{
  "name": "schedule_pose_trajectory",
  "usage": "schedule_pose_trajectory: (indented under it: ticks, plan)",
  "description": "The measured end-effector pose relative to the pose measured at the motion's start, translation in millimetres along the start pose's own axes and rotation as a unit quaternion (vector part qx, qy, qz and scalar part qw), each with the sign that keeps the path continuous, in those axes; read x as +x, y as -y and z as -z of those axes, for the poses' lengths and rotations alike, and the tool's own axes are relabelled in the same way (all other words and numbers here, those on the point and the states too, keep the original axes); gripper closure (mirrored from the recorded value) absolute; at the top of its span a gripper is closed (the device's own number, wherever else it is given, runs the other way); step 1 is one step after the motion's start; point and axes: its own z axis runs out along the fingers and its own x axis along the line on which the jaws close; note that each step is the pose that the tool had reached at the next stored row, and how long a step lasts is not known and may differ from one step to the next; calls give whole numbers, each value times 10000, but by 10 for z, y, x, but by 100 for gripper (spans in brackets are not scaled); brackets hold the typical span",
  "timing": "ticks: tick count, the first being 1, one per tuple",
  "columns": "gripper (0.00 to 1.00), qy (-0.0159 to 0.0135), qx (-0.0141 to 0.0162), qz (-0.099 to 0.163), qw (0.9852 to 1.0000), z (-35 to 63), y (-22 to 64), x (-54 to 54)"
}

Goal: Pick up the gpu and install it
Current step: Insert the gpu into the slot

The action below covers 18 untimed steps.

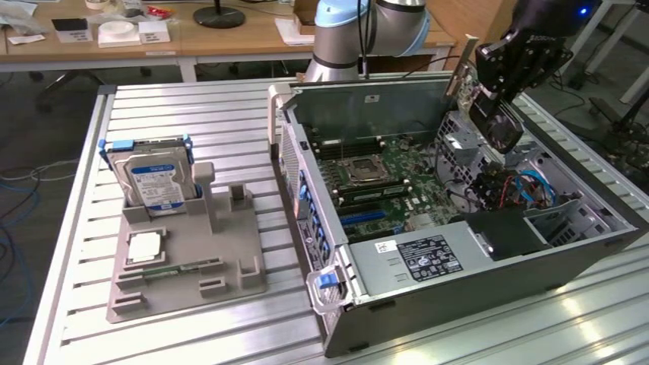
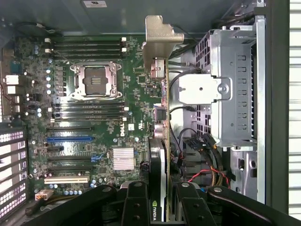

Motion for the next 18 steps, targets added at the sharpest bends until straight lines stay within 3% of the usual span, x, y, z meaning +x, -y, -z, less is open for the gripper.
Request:
schedule_pose_trajectory:
  ticks: [6,10,13,18]
  plan:
    - [73,-19,-9,365,9993,-4,0,1]
    - [73,-35,-16,673,9977,-6,0,1]
    - [73,-48,-22,934,9956,-7,0,1]
    - [73,-71,-33,1379,9904,-8,0,1]
